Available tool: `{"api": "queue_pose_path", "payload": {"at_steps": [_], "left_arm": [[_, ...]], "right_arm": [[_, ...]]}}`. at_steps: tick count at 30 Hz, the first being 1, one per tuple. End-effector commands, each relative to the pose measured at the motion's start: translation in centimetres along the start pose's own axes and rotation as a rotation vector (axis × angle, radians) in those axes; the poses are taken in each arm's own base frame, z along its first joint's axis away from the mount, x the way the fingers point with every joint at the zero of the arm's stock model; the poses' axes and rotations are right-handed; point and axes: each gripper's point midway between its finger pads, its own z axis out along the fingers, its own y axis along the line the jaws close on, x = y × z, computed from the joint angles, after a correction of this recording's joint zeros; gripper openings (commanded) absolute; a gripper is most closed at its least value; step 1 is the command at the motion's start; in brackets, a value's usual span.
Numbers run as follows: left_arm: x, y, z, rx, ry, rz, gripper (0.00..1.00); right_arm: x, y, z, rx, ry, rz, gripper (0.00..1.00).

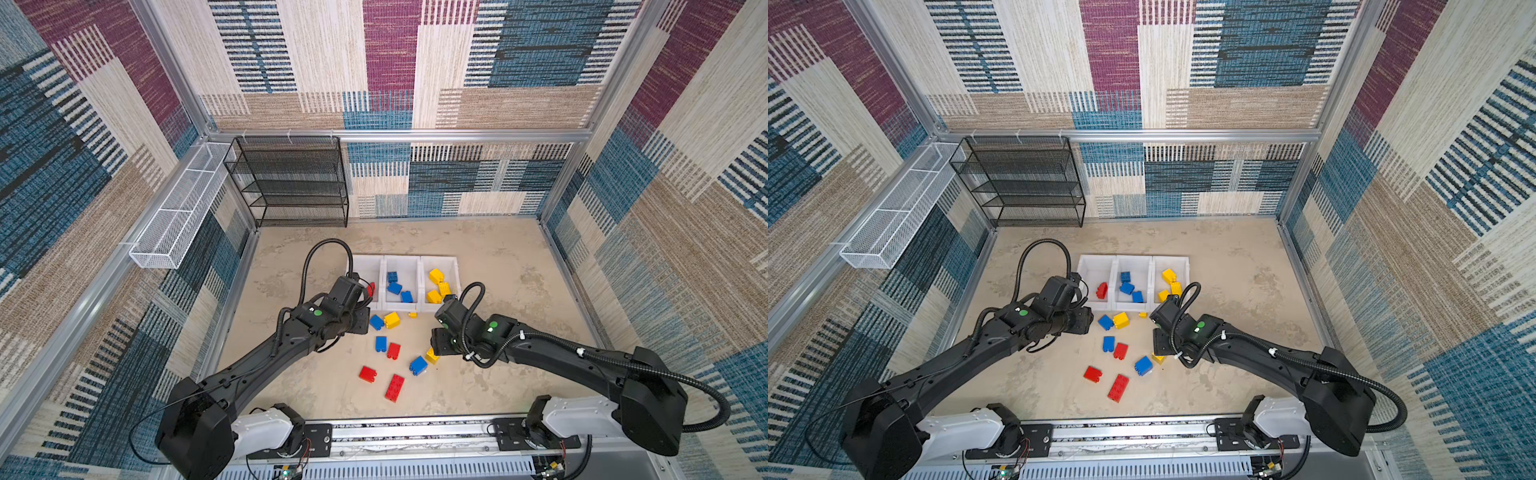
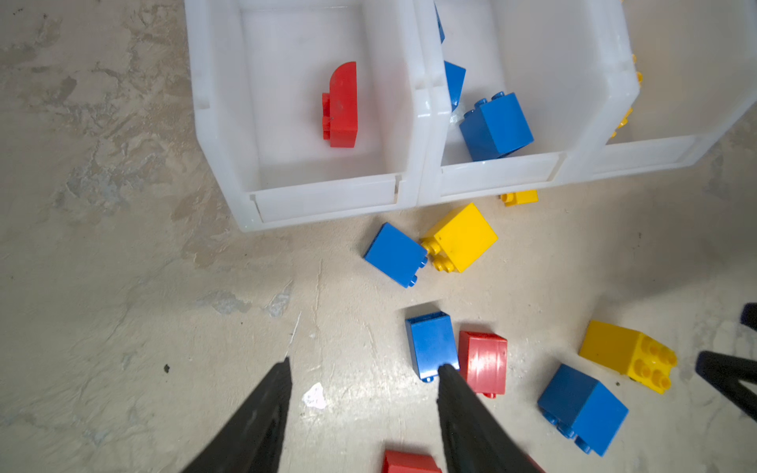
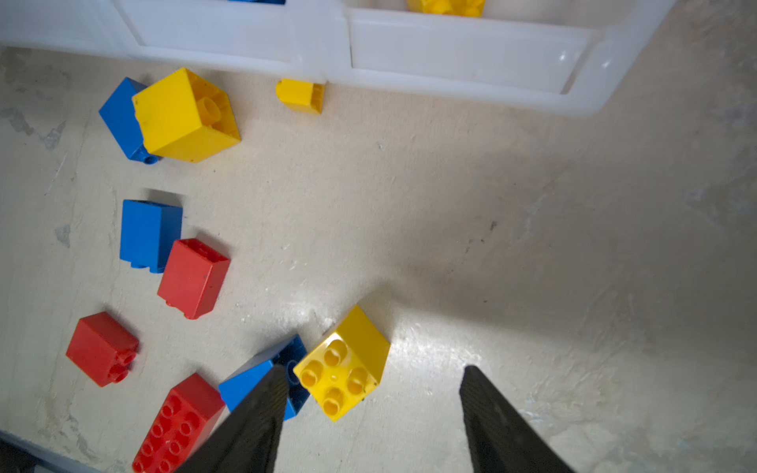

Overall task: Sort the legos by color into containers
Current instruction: 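Withdraw the left gripper while the right gripper reaches for a yellow brick, then grasp the yellow brick with the right gripper and lift it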

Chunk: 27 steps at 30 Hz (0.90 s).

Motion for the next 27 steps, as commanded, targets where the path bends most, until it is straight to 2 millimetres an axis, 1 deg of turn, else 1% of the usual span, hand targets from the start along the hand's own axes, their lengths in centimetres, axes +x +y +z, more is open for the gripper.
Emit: {"api": "queue_pose_path", "payload": {"at_steps": [1,6,10,13,16,19,23,27], "left_arm": [[0.1,0.5,-0.2,-0.021,-0.005,-0.021,0.6],[0.3,0.1,0.1,-0.001,0.004,-0.027,0.6],[0.7,0.3,0.5,-0.009,0.016,-0.032,0.6],[1.0,0.3,0.7,-0.007,0.026,-0.034,0.6],[1.2,0.3,0.8,-0.003,0.028,-0.038,0.6],[1.4,0.4,0.8,-0.006,0.029,-0.045,0.6],[1.6,0.5,0.9,-0.009,0.035,-0.047,0.6],[1.8,0.6,1.0,-0.01,0.039,-0.049,0.6]], "right_arm": [[-0.6,0.5,0.4,0.016,-0.023,0.021,0.7],[0.2,1.1,1.7,0.04,0.012,0.009,0.7],[0.8,1.5,2.4,0.057,0.036,-0.007,0.71],[1.3,1.0,2.7,0.079,0.049,0.005,0.7],[2.0,0.0,2.8,0.106,0.064,0.021,0.68],[2.9,-0.8,2.7,0.116,0.077,0.034,0.64],[3.3,-1.0,2.5,0.1,0.074,0.05,0.58],[3.1,-0.7,2.6,0.086,0.066,0.055,0.43]]}}
